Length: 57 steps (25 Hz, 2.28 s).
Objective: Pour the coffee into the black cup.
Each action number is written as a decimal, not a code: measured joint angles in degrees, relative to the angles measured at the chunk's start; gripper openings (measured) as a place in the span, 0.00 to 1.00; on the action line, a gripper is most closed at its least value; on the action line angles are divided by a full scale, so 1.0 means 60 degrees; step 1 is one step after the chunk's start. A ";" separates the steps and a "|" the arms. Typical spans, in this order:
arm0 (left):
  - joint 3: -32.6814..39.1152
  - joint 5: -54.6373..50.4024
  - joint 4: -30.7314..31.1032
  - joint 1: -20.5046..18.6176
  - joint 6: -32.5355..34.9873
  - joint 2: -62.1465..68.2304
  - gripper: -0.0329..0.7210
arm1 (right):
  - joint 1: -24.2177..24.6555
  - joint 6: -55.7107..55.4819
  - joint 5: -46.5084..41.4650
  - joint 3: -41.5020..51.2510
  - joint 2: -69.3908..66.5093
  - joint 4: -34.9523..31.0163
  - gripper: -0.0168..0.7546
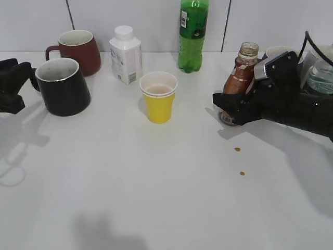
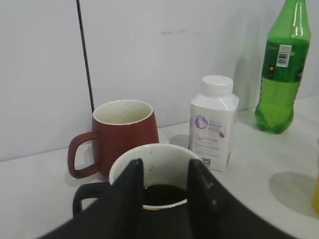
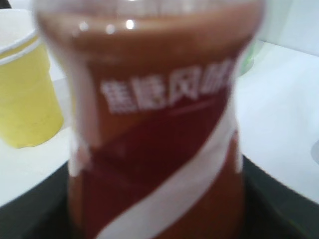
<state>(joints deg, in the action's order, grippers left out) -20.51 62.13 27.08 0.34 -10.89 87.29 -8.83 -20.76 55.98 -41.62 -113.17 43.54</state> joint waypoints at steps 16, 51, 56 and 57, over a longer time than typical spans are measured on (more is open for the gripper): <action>0.0000 -0.0509 0.0031 0.0000 -0.0057 0.0000 0.39 | -0.0010 -0.0541 -0.0292 0.0099 -0.0081 -0.0246 0.89; 0.0007 -0.4787 -0.0050 0.1313 -0.1343 -0.0875 0.77 | -0.0010 -0.2114 -0.4325 0.0687 0.2272 0.1389 0.89; 0.0007 -0.6210 -0.0050 0.1846 -0.2123 -0.1321 0.77 | -0.0010 -0.3227 -0.5347 0.0687 0.2869 0.2240 0.88; 0.0007 -0.6501 -0.0050 0.1936 -0.2201 -0.1427 0.77 | -0.0010 -0.3609 -0.5411 0.0687 0.3010 0.2606 0.88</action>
<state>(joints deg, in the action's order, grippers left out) -20.47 23.12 26.78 11.96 -24.09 78.73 -8.90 -42.41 23.52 -37.50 -95.11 59.17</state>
